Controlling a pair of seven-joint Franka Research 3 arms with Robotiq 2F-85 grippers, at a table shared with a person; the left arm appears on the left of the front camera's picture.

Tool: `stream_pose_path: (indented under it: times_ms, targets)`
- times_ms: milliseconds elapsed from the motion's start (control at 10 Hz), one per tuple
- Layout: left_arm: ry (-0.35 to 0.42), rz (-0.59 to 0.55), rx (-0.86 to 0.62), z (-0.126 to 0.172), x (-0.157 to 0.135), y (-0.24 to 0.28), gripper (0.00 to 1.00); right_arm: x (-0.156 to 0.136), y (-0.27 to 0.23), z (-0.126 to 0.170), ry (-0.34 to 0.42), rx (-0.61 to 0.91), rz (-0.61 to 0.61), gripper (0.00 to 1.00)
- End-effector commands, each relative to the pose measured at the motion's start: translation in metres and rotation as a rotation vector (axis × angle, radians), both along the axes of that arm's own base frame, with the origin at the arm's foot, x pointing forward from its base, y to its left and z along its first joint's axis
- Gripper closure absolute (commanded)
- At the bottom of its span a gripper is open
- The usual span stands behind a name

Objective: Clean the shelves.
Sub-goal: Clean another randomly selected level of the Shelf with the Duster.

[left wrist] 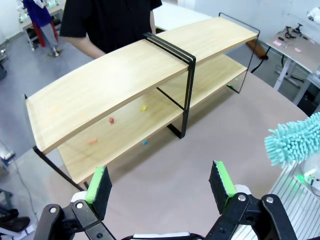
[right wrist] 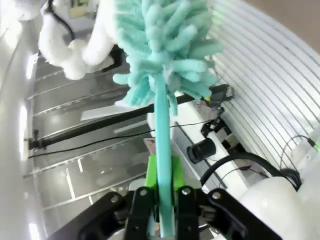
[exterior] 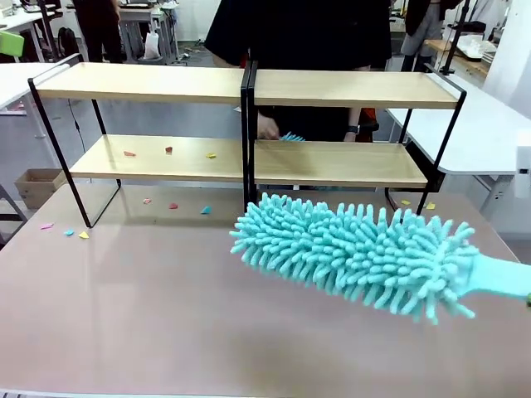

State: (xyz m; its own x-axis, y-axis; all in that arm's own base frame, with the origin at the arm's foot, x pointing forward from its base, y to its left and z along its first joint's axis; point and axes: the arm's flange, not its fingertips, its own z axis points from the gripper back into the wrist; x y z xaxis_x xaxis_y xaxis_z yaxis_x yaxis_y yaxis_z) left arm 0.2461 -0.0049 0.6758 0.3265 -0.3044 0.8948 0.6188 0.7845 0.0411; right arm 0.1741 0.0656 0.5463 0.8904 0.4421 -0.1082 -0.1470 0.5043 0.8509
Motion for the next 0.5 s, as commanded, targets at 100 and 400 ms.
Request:
stream_pose_path:
  times_ms: [100, 400]
  targets:
    - [-0.005, -0.007, -0.008, -0.001, 0.0, 0.001, 0.0, 0.037, 0.083, -0.021, -0.133, -0.16, -0.069, 0.88]
    - [-0.005, -0.007, -0.008, -0.001, 0.0, 0.001, 0.0, 0.052, 0.154, -0.019, -0.383, -0.157, -0.032, 0.88]
